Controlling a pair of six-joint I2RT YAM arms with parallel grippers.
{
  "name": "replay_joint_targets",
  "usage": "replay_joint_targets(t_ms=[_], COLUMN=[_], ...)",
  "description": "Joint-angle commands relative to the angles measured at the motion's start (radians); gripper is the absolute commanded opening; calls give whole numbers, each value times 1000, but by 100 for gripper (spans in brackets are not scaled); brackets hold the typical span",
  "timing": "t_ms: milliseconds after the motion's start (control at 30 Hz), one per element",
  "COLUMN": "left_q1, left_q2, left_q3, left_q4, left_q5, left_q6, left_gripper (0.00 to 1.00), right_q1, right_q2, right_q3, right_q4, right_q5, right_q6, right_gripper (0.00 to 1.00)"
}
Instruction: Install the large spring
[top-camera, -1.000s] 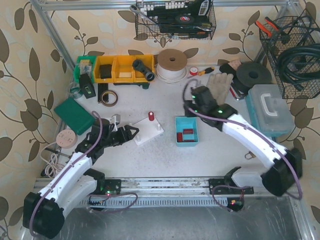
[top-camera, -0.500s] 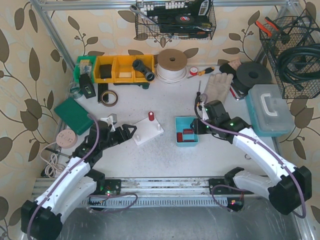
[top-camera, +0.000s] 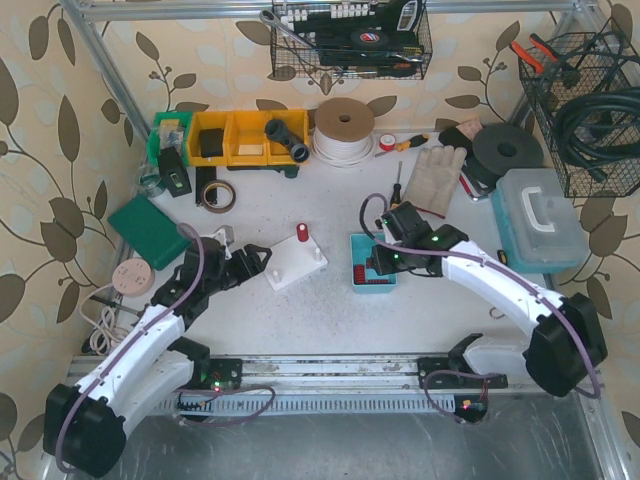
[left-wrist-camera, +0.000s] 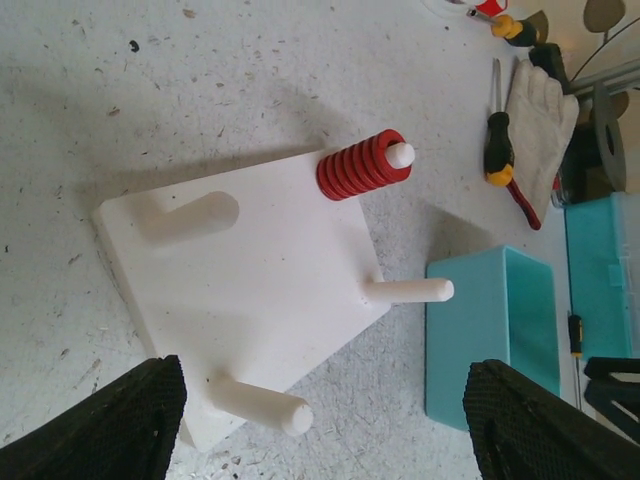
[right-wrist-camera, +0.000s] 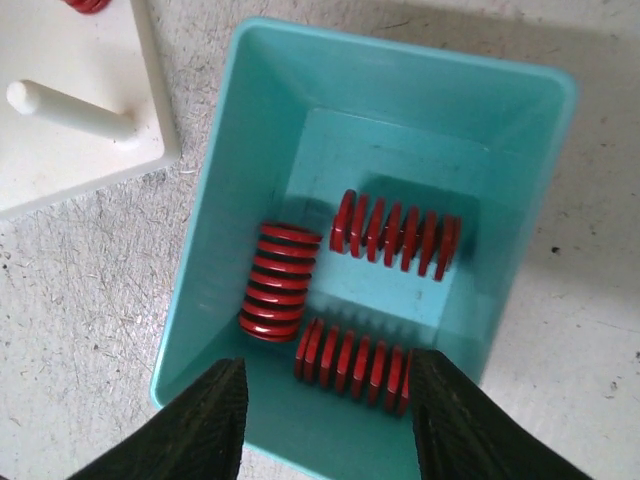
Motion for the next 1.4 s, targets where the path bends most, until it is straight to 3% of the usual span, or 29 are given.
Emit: replay_joint_targets(t_ms=[0,200,667,800,1067,1367], left_q1=[-5,-5,-5,-5,-4,-5], left_q2=[-80,-204,-141,-141,-133,-117], left_q3=[1,-47,-19,-20,-23,-19], left_q4=[4,-9,20,21,30,31], left_q5=[10,-24,36,36,33,31], left_q6=[-3,-9,38,38,32,29], left_gripper=[79,82,84,84,84,84], right_q1=[46,79,125,125,127,127], right_q2=[71,166,312,337,393,490], right_q3=[57,82,125,128,142,173], right_q4=[-27,-33,-54,-41,2,26], right_q5=[57,121,251,293,348,356], right_q6=[9,73,151,179,247,289], right_gripper=[45,43,42,47,69,69])
